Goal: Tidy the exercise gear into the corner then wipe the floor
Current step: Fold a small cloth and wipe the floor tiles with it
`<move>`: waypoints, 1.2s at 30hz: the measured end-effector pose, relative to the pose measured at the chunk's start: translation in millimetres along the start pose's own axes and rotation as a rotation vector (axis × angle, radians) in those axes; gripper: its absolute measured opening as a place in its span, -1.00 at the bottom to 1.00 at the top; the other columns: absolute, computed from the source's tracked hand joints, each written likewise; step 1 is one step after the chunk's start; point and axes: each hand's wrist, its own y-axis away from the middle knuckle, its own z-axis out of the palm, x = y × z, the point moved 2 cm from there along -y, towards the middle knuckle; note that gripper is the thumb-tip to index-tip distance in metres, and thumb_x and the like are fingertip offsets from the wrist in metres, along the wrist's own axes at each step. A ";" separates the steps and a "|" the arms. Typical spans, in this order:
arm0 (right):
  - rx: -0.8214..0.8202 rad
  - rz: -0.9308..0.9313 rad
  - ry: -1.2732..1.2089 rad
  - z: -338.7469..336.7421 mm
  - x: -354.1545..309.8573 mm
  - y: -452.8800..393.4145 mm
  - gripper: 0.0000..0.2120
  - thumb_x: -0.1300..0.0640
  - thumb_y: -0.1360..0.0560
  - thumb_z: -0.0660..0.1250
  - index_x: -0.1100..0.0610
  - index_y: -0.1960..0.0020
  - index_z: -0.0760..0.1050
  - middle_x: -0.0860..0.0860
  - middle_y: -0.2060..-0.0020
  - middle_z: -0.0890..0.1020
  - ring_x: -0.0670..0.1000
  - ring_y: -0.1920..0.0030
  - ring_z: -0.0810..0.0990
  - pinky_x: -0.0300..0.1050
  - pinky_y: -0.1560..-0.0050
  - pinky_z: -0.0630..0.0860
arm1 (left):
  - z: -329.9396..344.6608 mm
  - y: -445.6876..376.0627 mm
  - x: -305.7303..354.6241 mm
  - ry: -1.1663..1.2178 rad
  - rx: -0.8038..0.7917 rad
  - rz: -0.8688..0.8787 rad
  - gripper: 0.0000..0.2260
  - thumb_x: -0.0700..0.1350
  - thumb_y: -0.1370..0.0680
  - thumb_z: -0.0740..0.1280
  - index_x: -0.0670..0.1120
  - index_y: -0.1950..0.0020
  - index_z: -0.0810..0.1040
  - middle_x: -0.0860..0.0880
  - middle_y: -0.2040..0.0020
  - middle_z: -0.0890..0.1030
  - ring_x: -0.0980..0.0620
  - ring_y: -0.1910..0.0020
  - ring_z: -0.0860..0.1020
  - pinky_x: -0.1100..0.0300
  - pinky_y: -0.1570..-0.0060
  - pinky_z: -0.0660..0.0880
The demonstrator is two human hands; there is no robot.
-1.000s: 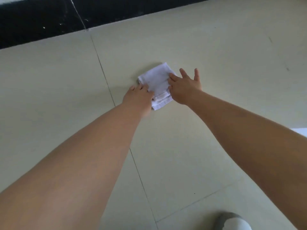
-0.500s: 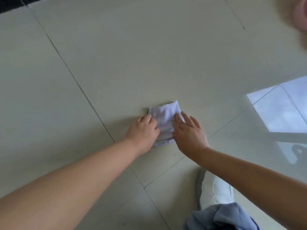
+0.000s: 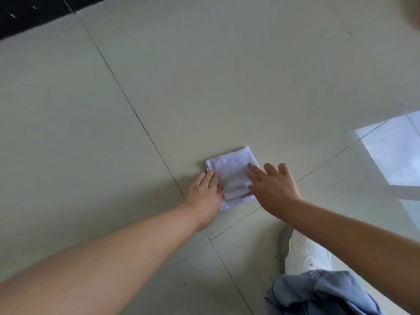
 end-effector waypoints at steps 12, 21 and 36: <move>0.196 0.215 -0.295 -56.6 49.2 -146.3 -0.49 0.19 -0.57 0.05 0.01 -0.50 0.10 -0.07 -0.53 0.12 0.03 -0.53 0.09 -0.10 -0.42 0.13 | -67.7 -91.9 -80.3 -0.098 0.276 -0.187 -0.64 -0.16 -0.61 0.08 -0.19 -0.37 0.41 -0.17 -0.44 0.31 -0.13 -0.45 0.25 0.09 -0.41 0.17; 0.141 -0.093 -0.156 -60.1 -54.3 -89.7 -0.56 0.23 -0.56 0.12 0.17 -0.43 0.24 0.04 -0.53 0.05 0.12 -0.50 0.07 -0.01 -0.34 0.19 | -0.6 -0.1 -121.2 0.002 0.367 -0.194 -0.65 -0.02 -0.31 0.13 -0.19 0.46 0.59 -0.15 0.39 0.62 -0.12 0.37 0.65 0.18 0.36 0.59; 0.179 0.260 -0.233 -42.2 23.3 -87.5 -0.56 0.17 -0.61 0.04 0.04 -0.48 0.20 -0.14 -0.53 0.08 0.00 -0.54 0.01 -0.02 -0.42 0.12 | -29.1 -71.4 -54.1 0.049 0.279 -0.127 -0.68 -0.06 -0.57 0.23 -0.18 -0.25 0.55 -0.18 -0.38 0.41 -0.11 -0.43 0.31 0.05 -0.41 0.22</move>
